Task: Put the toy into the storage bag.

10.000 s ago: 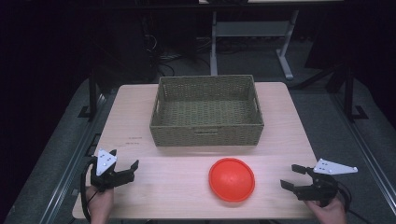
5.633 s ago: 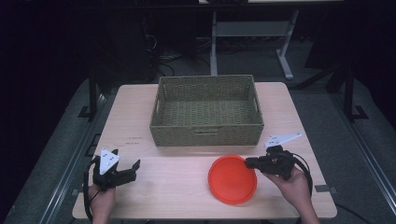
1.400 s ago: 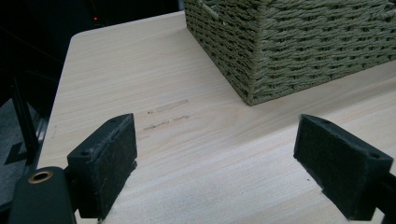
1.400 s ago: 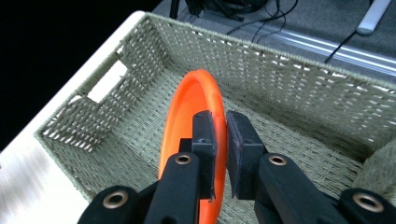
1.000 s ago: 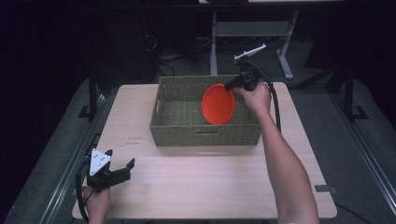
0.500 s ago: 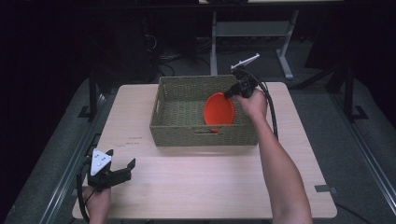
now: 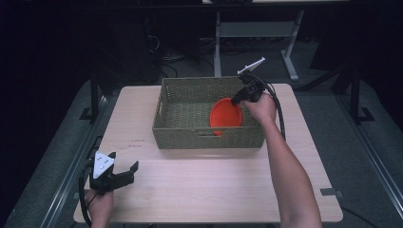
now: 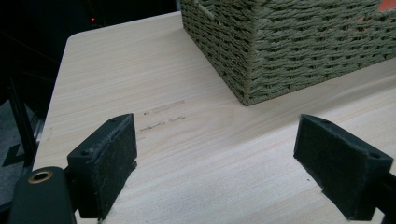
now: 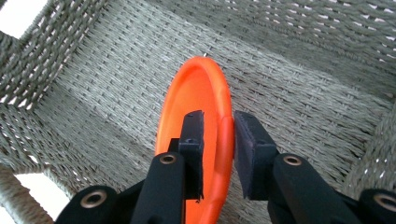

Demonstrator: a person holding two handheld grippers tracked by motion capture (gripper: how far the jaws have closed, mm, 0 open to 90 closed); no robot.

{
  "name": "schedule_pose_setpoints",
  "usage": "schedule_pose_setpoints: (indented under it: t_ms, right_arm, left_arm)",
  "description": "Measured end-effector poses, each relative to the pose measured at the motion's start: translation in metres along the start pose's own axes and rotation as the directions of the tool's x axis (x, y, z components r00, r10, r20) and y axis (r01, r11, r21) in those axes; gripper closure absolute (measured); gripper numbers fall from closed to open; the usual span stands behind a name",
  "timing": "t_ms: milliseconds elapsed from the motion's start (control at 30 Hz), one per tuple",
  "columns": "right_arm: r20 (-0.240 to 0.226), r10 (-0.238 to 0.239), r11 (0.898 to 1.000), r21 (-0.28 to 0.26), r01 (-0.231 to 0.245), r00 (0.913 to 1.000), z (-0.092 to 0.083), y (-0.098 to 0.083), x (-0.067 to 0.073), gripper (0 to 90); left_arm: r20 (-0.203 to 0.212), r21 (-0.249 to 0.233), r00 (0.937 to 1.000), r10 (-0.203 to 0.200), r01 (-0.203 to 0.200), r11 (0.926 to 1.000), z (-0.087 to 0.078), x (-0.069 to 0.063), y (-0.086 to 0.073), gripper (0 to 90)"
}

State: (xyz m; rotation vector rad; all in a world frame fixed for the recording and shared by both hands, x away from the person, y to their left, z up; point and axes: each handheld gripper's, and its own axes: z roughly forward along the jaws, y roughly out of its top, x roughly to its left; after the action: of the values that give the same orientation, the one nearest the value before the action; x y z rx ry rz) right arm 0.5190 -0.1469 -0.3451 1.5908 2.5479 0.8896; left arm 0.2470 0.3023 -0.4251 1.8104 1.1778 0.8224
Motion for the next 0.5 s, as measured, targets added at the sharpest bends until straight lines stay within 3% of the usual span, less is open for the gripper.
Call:
schedule_pose_setpoints:
  t_ms: [500]
  right_arm:
    - [0.013, 0.014, 0.999, 0.031, -0.014, 0.9998, 0.0029, -0.0076, -0.0093, 66.4]
  left_arm:
    - [0.005, 0.000, 1.0000, -0.003, 0.003, 1.0000, 0.0020, -0.0002, 0.0003, 12.8]
